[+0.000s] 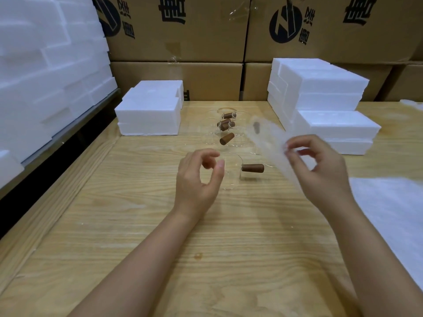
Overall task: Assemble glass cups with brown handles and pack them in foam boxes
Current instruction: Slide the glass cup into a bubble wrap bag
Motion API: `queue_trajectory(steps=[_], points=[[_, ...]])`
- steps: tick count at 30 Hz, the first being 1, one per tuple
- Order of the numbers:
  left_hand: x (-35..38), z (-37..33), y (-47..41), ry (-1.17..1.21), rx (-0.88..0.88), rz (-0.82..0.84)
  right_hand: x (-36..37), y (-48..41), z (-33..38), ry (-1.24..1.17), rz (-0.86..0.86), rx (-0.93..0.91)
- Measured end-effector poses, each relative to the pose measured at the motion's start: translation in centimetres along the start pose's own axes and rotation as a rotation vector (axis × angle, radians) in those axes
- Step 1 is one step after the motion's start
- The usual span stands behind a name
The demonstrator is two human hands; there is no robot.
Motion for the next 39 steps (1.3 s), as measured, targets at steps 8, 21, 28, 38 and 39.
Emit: queue_trajectory(steps=[8, 21, 28, 38, 39], points=[[0.9, -0.3, 0.6, 0.192, -0.282, 0.169, 2.6, 1.2, 0.3, -0.309, 0.294, 0.000], [-0.6, 0.7, -1.1, 0.252, -0.479, 0.087, 1.5, 0.9, 1.2, -0.659, 0.214, -0.058], [-0.2, 0.2, -1.8, 0.311, -0.466, 0.227, 2.1, 0.8, 1.6, -0.954, 0.280, 0.055], [-6.4, 1.6, -6.7, 0.231, -0.587, -0.060, 3.7, 1.3, -2.4, -0.219, 0.084, 0.312], [-7.2, 1.9, -7.3, 0.217, -0.589, -0.087, 4.3, 1.5, -2.6, -0.151, 0.152, 0.297]])
Point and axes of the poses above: each hand's wrist, its own y-axis away from the middle knuckle, its own x-axis out of the palm, z = x × y, the point moved 3 cm from there along -y, towards the middle knuckle, and after that the axes turned 13 degrees about -x, right-handed, at the moved point
